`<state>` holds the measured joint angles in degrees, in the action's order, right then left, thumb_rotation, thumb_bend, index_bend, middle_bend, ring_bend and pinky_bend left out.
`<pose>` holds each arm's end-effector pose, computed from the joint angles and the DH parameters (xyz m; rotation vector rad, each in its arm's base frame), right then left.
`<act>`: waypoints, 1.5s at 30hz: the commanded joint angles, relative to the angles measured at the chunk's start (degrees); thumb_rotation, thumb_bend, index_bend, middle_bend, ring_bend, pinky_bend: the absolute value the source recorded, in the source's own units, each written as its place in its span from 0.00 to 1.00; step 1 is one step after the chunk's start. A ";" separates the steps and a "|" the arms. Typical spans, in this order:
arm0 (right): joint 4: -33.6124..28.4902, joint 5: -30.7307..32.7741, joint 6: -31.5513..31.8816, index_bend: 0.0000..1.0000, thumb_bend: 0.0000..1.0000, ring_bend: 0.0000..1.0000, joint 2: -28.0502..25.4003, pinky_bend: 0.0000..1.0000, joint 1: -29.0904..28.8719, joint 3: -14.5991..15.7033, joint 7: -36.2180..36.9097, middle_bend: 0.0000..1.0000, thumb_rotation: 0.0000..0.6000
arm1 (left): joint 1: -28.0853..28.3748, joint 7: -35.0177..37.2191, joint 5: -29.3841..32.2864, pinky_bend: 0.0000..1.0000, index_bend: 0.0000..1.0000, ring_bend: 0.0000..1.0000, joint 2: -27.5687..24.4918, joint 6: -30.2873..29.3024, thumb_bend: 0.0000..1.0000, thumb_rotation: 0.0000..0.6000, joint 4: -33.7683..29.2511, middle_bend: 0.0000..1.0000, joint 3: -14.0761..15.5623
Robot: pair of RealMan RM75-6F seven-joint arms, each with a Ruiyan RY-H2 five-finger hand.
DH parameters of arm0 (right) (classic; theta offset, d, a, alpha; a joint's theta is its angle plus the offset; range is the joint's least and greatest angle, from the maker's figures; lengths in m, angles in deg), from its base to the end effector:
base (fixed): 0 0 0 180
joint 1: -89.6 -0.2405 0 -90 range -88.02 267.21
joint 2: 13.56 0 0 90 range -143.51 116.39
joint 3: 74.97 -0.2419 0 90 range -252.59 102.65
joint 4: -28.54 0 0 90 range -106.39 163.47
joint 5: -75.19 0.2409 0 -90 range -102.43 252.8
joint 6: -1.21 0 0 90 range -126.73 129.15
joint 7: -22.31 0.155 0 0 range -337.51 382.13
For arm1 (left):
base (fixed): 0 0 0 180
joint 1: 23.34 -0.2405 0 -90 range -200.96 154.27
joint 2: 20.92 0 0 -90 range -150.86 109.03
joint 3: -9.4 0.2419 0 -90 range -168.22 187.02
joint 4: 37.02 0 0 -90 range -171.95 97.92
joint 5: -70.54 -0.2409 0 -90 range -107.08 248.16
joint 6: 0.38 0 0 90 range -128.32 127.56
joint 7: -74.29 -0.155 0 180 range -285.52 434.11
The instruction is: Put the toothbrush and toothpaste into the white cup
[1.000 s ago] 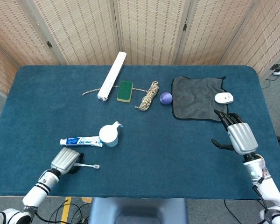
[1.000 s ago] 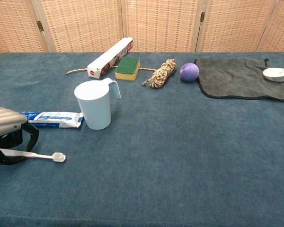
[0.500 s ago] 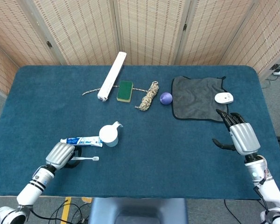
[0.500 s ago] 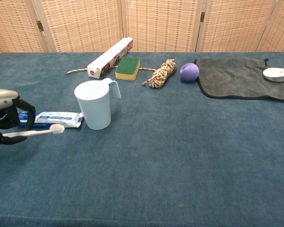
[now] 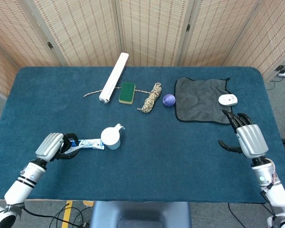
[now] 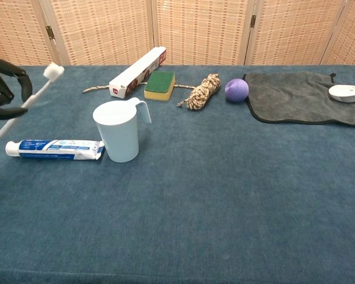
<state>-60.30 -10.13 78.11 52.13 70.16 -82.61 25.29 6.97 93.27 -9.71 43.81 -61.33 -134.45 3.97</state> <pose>-0.2598 -0.2887 0.1166 1.5364 -0.8065 1.0710 -0.2039 0.3079 0.0625 -1.6687 -1.3156 -1.1878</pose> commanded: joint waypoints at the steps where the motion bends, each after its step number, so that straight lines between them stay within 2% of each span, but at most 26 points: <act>1: -0.18 -0.06 0.12 0.00 0.16 0.30 -0.08 0.20 0.12 0.03 -0.05 0.19 1.00 | 1.82 11.43 -1.20 0.91 0.64 0.80 -2.43 1.73 0.43 1.00 -2.05 0.98 -3.20; 10: -0.32 -0.23 0.98 0.00 0.16 0.31 -0.23 0.20 0.81 0.16 0.19 0.19 1.00 | 6.51 16.33 1.33 0.91 0.64 0.80 0.96 5.22 0.42 1.00 -1.68 0.99 -7.39; 19: -0.79 -0.19 1.50 0.00 0.16 0.31 -0.85 0.20 1.16 -0.10 0.34 0.19 1.00 | 11.45 13.63 6.68 0.91 0.63 0.80 7.58 8.87 0.42 1.00 1.22 0.99 -10.30; 31: -1.05 -0.02 1.65 0.00 0.16 0.31 -1.43 0.20 1.54 -0.21 0.46 0.19 1.00 | 13.56 11.25 12.43 0.90 0.64 0.80 14.02 10.54 0.42 1.00 7.64 0.99 -11.70; 40: -0.73 -0.01 1.51 0.00 0.16 0.31 -1.35 0.20 1.54 -0.29 0.83 0.19 1.00 | 13.57 11.87 13.53 0.90 0.64 0.80 16.06 10.54 0.42 1.00 9.17 0.99 -12.51; 45: -0.49 0.14 1.53 0.00 0.16 0.31 -1.33 0.20 1.69 -0.30 1.03 0.19 1.00 | 13.61 10.49 13.92 0.90 0.63 0.80 17.88 10.63 0.42 1.00 11.33 0.99 -11.89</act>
<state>-60.78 -10.00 79.64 50.80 71.85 -82.91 26.32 20.56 104.22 4.18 61.27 -50.71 -123.63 -8.17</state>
